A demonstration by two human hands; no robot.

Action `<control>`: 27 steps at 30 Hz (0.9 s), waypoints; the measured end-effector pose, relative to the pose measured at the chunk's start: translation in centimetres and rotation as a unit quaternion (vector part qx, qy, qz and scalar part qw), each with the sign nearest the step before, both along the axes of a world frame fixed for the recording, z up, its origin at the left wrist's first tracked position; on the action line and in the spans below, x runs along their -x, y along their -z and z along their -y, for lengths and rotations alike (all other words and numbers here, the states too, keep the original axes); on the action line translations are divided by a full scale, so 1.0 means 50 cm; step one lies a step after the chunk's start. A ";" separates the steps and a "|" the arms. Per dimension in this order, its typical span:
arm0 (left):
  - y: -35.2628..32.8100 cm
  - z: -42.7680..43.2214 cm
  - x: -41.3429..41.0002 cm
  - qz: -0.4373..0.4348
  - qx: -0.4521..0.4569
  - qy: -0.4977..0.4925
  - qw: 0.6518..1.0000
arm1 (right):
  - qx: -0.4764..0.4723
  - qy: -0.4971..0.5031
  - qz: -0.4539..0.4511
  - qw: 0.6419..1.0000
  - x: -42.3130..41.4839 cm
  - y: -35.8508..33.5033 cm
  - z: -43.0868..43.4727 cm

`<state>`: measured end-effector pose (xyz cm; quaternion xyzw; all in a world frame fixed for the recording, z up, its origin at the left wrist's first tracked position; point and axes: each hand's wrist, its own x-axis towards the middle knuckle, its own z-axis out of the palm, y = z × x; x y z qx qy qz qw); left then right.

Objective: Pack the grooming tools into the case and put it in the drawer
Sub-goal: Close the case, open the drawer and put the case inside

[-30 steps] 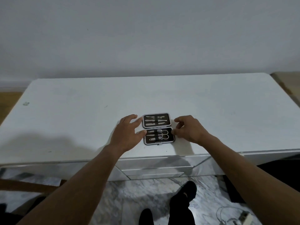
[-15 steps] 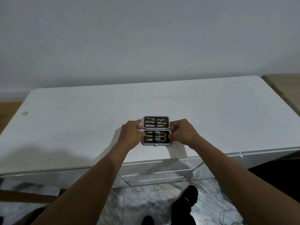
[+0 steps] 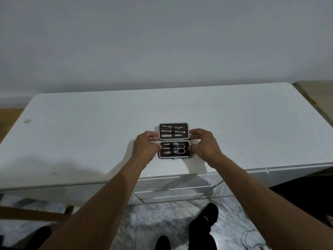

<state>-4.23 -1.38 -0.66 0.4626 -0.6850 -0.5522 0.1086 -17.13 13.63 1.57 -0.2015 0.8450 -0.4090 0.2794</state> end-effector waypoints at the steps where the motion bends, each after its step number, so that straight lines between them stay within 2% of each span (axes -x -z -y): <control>1: -0.001 -0.002 0.001 0.001 0.004 0.001 1.000 | 0.004 0.008 0.004 1.000 -0.001 0.002 -0.001; 6: 0.001 -0.015 -0.005 -0.001 0.059 0.022 0.998 | 0.004 -0.014 -0.026 1.000 -0.007 0.001 -0.006; 11: 0.003 -0.035 -0.019 -0.021 0.085 0.000 0.996 | 0.047 0.003 -0.022 0.999 -0.018 0.001 -0.012; 15: -0.003 -0.043 -0.028 -0.057 0.048 -0.019 0.997 | 0.077 0.030 -0.003 0.997 -0.025 0.003 -0.013; 18: 0.008 -0.045 -0.040 -0.073 0.023 -0.020 0.997 | 0.066 0.028 -0.037 0.997 -0.033 -0.002 -0.021; 22: 0.014 -0.048 -0.059 -0.078 0.038 0.006 0.996 | 0.036 -0.029 -0.086 0.995 -0.038 -0.002 -0.040; 27: 0.011 -0.057 -0.076 -0.037 0.144 0.074 0.986 | 0.026 -0.047 -0.075 0.996 -0.054 0.001 -0.057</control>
